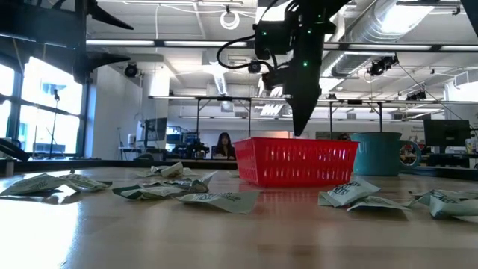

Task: Pick and place items into bin
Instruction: Put the white stevia pack into the red bin

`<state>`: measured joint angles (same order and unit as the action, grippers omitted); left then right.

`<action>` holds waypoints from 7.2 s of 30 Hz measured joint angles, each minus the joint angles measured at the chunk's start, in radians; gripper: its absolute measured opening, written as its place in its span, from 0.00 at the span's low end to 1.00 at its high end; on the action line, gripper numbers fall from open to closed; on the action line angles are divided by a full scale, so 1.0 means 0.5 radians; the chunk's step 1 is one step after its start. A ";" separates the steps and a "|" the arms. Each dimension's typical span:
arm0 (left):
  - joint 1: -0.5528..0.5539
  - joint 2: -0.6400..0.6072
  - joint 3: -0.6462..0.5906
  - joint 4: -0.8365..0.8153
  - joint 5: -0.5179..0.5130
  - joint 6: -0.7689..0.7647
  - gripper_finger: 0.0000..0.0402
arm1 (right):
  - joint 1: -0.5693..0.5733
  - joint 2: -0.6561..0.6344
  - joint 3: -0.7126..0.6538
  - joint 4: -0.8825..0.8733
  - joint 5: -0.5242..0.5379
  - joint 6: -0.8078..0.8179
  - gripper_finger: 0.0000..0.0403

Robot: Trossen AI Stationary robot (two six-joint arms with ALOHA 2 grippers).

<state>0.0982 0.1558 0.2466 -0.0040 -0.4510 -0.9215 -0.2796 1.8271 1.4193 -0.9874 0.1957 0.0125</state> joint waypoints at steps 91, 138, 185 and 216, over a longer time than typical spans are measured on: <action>0.000 0.000 0.000 -0.051 -0.057 -0.212 0.78 | -0.762 0.626 -0.005 -0.567 -0.312 -0.484 0.03; 0.000 0.000 -0.001 -0.261 0.142 -0.211 0.78 | 0.399 0.430 0.587 -0.323 -0.634 0.403 0.04; -0.204 2.709 1.464 -1.400 0.514 0.244 0.78 | 0.636 -0.583 -0.463 -0.701 0.123 1.221 0.68; -0.288 3.157 1.735 -1.508 0.381 -0.057 0.78 | 0.418 -0.595 -0.489 -0.341 0.293 0.720 0.68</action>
<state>-0.0460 1.7344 1.1141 -0.7582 -0.2607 -0.9502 -0.0704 1.5295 1.1748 -1.1577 0.3424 0.3724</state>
